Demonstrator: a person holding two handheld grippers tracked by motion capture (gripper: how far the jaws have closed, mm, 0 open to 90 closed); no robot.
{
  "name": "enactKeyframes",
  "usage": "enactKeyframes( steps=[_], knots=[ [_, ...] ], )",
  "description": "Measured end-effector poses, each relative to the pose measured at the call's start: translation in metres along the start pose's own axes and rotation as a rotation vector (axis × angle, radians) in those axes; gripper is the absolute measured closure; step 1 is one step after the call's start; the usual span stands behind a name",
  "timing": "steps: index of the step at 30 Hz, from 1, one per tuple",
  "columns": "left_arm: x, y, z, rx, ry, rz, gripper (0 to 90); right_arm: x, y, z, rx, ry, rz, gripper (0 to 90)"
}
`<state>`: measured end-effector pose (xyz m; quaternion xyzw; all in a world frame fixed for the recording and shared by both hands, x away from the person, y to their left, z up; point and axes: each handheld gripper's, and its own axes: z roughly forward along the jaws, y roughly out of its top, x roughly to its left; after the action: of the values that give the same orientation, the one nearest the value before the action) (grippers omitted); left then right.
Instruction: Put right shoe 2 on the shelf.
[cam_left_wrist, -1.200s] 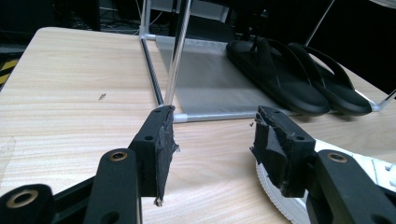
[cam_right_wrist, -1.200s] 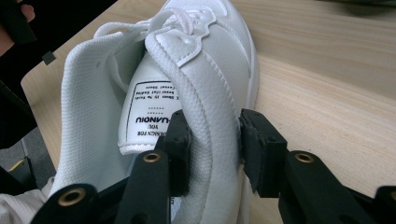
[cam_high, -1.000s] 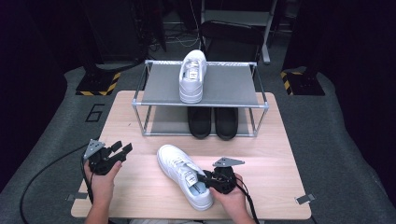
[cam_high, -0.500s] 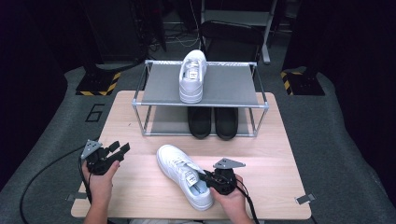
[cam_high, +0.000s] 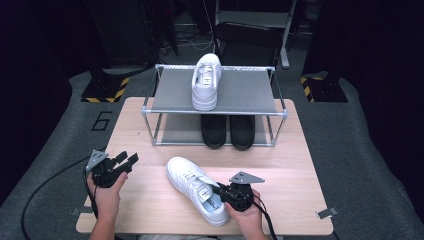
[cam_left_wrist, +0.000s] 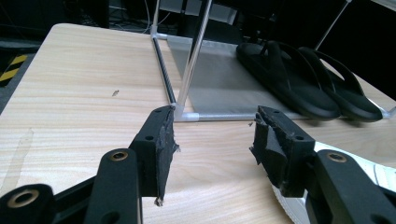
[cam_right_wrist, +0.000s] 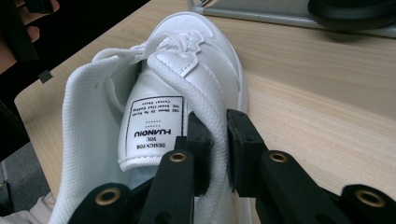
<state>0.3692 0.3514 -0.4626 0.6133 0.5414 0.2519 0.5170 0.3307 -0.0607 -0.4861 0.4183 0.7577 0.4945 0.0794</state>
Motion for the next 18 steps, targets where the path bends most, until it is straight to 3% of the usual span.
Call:
enactKeyframes(
  steps=[18],
  knots=[
    [0.0, -0.001, 0.001, 0.002, 0.002, -0.002, 47.6, -0.007, 0.001, -0.013, -0.07, -0.04, 0.016, 80.3]
  ],
)
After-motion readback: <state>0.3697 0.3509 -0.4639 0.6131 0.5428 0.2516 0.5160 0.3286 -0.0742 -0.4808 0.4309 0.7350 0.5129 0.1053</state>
